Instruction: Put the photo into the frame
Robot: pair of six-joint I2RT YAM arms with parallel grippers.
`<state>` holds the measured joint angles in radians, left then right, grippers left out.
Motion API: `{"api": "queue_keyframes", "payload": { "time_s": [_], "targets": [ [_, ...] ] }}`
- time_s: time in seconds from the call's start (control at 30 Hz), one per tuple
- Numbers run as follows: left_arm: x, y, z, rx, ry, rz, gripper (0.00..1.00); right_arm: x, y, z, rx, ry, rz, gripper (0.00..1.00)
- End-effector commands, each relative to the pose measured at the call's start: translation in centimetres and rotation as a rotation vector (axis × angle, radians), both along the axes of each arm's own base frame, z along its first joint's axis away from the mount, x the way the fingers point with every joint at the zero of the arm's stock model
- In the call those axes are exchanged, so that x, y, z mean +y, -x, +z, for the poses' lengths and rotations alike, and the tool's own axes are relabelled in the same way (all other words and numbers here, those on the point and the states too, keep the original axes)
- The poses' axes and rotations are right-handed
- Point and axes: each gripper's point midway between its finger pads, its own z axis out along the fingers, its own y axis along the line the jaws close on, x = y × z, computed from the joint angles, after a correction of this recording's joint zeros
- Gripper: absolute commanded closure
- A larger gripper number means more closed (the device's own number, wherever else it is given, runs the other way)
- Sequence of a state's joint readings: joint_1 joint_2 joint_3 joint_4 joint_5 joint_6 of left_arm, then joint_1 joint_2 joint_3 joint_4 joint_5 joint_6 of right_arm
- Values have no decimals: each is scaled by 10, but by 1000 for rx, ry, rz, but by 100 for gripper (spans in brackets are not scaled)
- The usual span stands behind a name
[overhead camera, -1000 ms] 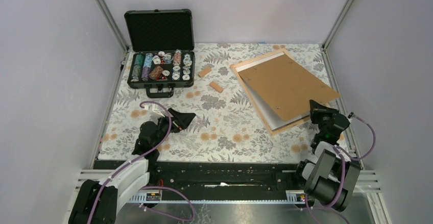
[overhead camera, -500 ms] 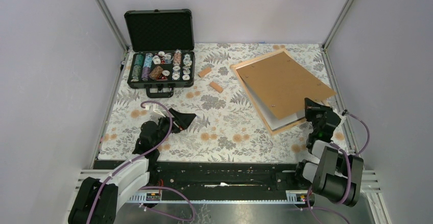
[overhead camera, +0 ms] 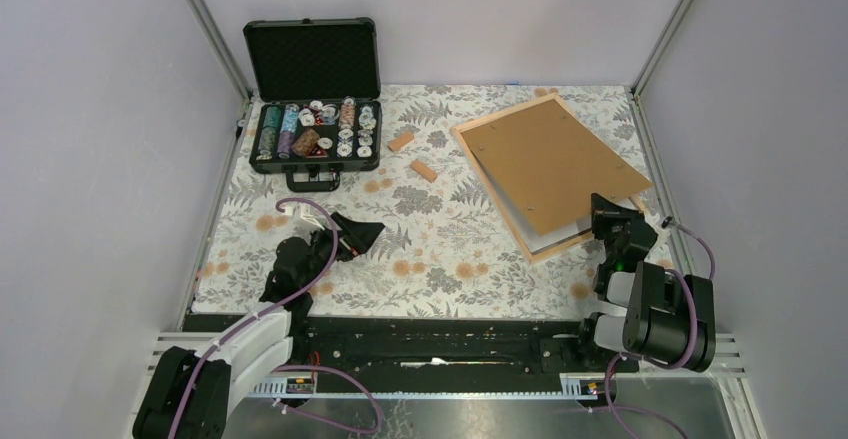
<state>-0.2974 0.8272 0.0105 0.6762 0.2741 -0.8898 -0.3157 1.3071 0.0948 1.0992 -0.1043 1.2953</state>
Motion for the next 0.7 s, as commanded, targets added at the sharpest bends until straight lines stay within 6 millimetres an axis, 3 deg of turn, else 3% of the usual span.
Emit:
{"api": "queue_keyframes", "payload": {
  "time_s": [0.0,0.13,0.33,0.53,0.67],
  "targets": [
    [4,7,-14,-9,-12,14,1,1,-2,3,-5,93,21,100],
    [3,7,-14,-9,-17,4,1,7,4,-24,180,140,92,79],
    [3,8,-13,-13,-16,1,1,9,18,-35,352,239,166,56],
    [4,9,-12,-21,-12,6,1,2,42,-40,532,295,179,14],
    [3,9,-11,-29,-13,2,1,-3,57,-39,618,326,174,6]
  ]
}}
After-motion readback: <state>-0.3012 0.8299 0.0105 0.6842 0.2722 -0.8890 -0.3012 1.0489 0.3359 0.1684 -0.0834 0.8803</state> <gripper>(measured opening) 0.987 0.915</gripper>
